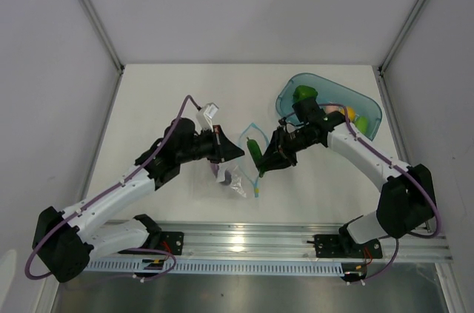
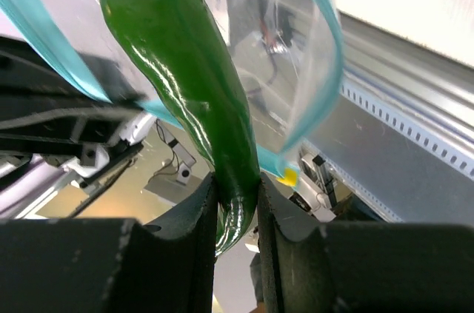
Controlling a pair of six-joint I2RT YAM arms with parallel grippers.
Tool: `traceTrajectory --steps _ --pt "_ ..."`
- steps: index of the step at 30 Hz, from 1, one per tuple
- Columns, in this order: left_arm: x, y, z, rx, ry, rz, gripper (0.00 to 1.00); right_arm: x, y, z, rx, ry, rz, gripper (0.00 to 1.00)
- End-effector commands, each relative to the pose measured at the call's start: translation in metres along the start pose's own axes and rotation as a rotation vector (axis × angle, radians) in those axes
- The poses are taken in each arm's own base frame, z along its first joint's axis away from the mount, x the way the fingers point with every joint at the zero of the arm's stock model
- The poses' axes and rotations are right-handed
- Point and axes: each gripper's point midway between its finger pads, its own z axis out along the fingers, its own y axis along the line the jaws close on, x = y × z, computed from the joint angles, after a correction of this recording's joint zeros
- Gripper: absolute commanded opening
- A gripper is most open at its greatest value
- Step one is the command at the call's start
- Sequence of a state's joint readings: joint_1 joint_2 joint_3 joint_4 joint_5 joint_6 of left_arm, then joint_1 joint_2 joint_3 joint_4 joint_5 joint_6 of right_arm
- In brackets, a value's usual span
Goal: Place the food in the zip-top bag and seal the zipper
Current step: Place the fake vegetable in the zipper food storage bag.
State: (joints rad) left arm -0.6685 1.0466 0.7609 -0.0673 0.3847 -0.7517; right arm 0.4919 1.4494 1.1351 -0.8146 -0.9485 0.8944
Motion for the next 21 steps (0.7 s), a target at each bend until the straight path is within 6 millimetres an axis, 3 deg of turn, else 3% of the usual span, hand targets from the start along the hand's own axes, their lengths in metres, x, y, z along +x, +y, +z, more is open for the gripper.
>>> traceTrajectory --steps 1,5,7,10,15,17,18,21 --pt "-0.005 -0.017 -0.002 0.068 -0.024 0.006 0.01 -0.02 0.014 -0.003 0.015 -0.053 -0.047 0.21" --pt "-0.009 -0.025 -0.006 0.088 -0.031 0.008 0.01 -0.047 0.033 -0.002 0.027 -0.121 -0.138 0.36" --pt "-0.008 -0.027 -0.008 0.088 -0.025 0.007 0.0 -0.057 0.035 0.005 0.043 -0.132 -0.18 0.5" --pt "-0.012 -0.034 -0.012 0.1 -0.031 0.015 0.01 -0.067 0.039 0.008 0.052 -0.167 -0.229 0.56" --pt "-0.015 -0.037 -0.018 0.092 -0.036 0.031 0.0 -0.066 0.04 0.007 0.044 -0.214 -0.288 0.7" --pt "-0.017 -0.038 -0.019 0.09 -0.04 0.034 0.01 -0.067 0.037 -0.001 0.083 -0.267 -0.34 0.76" --pt "-0.016 -0.037 -0.019 0.086 -0.038 0.032 0.0 -0.068 0.035 -0.005 0.103 -0.286 -0.359 0.99" --pt "-0.015 -0.034 -0.018 0.075 -0.03 0.026 0.01 -0.072 0.038 -0.034 0.22 -0.412 -0.461 0.99"
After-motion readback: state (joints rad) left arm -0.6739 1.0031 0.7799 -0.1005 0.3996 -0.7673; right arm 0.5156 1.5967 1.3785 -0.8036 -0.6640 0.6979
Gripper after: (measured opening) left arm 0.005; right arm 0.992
